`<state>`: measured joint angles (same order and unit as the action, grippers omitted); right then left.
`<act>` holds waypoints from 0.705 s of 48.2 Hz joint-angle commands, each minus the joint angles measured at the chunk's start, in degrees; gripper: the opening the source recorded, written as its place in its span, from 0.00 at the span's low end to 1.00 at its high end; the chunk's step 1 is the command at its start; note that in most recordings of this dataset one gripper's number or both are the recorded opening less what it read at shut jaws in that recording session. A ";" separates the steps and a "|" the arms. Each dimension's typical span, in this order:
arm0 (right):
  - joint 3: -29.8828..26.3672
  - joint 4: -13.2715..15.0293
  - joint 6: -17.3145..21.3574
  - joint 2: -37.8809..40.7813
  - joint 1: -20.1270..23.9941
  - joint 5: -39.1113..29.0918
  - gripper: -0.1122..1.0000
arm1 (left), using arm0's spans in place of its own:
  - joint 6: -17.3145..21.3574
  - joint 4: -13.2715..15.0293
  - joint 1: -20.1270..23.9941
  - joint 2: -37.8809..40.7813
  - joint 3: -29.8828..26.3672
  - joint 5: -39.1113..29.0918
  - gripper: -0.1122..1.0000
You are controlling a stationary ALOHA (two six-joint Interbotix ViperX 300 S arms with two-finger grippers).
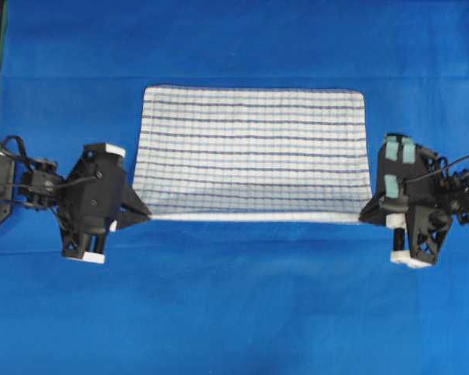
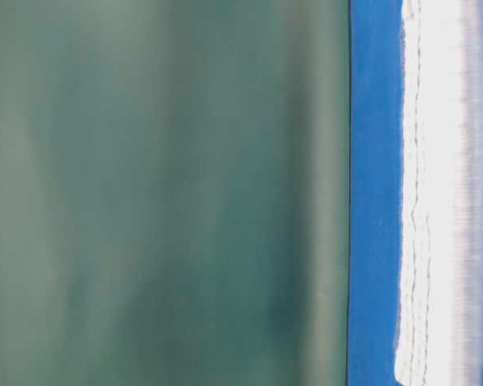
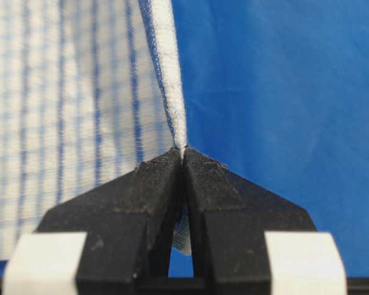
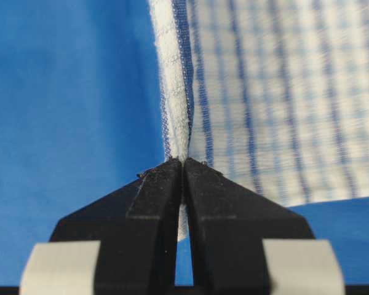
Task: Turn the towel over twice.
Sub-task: 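Swing the towel over and lay it flat toward the near side, then open both grippers to release the towel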
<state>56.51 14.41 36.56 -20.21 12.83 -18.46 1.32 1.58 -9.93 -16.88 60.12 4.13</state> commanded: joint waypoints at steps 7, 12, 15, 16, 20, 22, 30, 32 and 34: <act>-0.44 -0.18 1.32 4.22 1.76 3.16 0.13 | -0.70 0.09 -2.46 5.45 -0.88 3.87 0.12; -0.53 -0.26 2.02 5.80 2.11 4.13 0.13 | -0.70 0.09 -3.52 7.21 -0.97 4.13 0.11; -0.53 -0.26 2.46 6.33 2.29 4.22 0.13 | -0.70 0.09 -3.87 7.91 -1.05 4.13 0.11; -0.53 -0.26 2.55 6.50 2.29 4.22 0.13 | -0.70 0.09 -3.96 8.09 -1.05 4.13 0.11; -0.62 -0.26 2.99 6.94 2.20 4.13 0.13 | -0.79 0.09 -3.96 8.26 -1.05 4.04 0.12; -0.70 -0.18 3.16 7.12 2.20 4.04 0.13 | -0.79 0.09 -3.96 8.26 -1.14 4.04 0.12; -0.88 -0.26 3.34 7.12 2.20 3.96 0.13 | -0.70 0.09 -3.43 8.26 -1.14 3.87 0.12; -0.97 -0.18 3.34 7.21 2.11 3.96 0.14 | -0.79 0.09 -3.16 8.26 -1.23 3.87 0.12; -0.97 -0.18 3.34 7.21 2.11 3.87 0.14 | -0.79 0.09 -2.99 8.26 -1.32 3.69 0.12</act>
<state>56.43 14.33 39.81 -12.57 14.68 -14.68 0.62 1.58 -13.27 -8.35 59.68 7.82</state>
